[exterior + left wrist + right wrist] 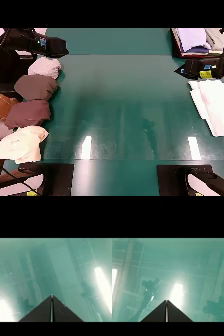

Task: Fold the shirts.

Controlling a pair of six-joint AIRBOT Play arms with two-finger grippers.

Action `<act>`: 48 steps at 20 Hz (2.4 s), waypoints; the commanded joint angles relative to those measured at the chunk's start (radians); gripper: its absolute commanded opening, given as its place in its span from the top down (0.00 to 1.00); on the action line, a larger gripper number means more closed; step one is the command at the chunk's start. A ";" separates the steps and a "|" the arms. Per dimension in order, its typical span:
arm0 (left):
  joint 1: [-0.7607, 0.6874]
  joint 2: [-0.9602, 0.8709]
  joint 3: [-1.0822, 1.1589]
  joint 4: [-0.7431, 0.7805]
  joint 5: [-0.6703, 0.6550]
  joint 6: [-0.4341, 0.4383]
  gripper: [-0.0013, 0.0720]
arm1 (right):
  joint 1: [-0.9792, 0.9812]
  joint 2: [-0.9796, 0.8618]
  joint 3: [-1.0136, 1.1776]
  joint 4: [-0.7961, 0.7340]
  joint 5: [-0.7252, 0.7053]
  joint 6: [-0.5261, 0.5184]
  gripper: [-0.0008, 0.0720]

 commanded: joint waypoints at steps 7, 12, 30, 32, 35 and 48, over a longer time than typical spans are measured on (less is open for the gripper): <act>0.000 0.000 0.000 0.000 0.000 0.000 0.95 | 0.002 0.000 0.001 0.000 -0.001 0.000 0.97; 0.000 0.001 0.000 0.000 0.000 0.000 0.95 | 0.002 0.000 0.001 0.000 -0.001 0.000 0.97; 0.254 -0.475 0.000 0.468 0.341 -0.169 0.23 | 0.002 0.000 0.001 0.001 0.053 0.000 0.97; 0.271 -0.528 0.000 0.468 0.391 -0.169 0.23 | 0.002 0.000 0.001 0.001 0.070 0.000 0.97; 0.271 -0.565 0.000 0.467 0.440 -0.169 0.23 | 0.002 0.000 0.001 0.001 0.084 0.000 0.97; 0.186 -0.197 0.351 0.430 0.129 -0.064 0.95 | 0.002 0.023 0.190 -0.002 0.009 -0.037 0.97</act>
